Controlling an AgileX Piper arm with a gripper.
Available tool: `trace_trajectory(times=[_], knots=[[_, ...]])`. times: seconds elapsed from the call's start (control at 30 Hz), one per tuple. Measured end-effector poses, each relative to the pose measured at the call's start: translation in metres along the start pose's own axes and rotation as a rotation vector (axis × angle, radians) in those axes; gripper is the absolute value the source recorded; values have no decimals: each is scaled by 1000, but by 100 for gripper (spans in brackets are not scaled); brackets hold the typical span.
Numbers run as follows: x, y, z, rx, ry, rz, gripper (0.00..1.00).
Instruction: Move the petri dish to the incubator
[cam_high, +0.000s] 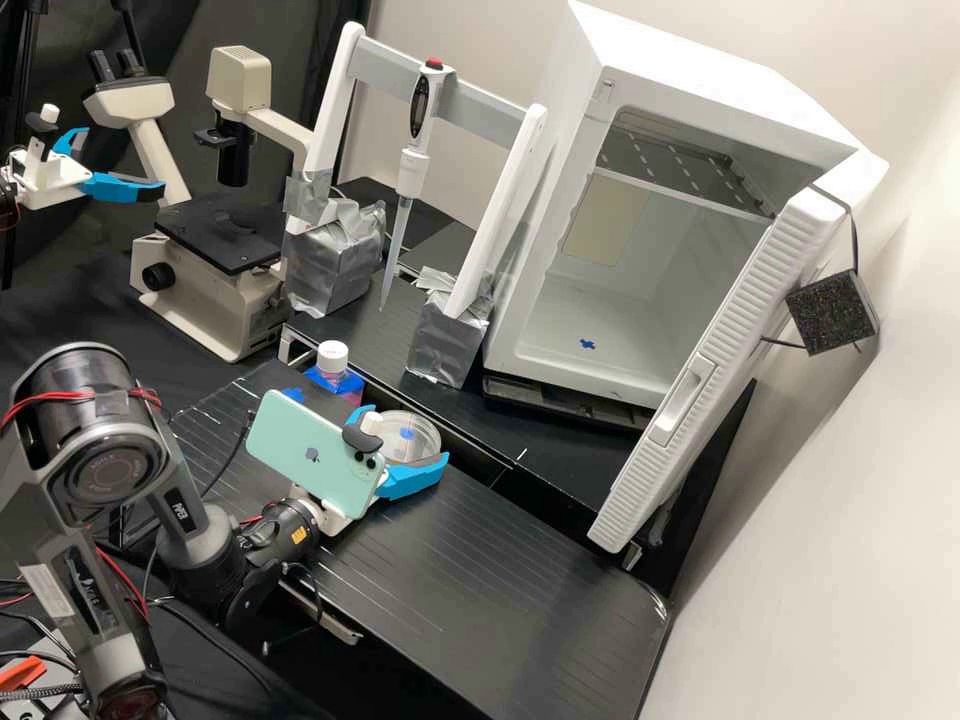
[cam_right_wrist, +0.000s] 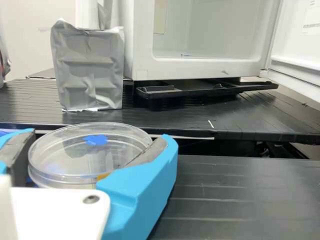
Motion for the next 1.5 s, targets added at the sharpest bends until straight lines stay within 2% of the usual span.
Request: trace_trajectory(times=[0.37, 0.5, 0.63, 0.8, 0.87, 1.0, 1.13, 1.23, 1.5], knots=[[-1, 2, 1, -1, 0, -2, 0], [-5, 7, 1, 28, -13, 10, 0], [-2, 19, 2, 64, -26, 56, 0], [13, 42, -1, 72, 6, 141, 0], [24, 57, -1, 71, 14, 202, 0], [47, 75, 4, 100, 2, 291, 0], [85, 93, 7, 96, 7, 363, 0], [115, 104, 9, 99, 8, 371, 0], [182, 127, 14, 83, 19, 352, 0]])
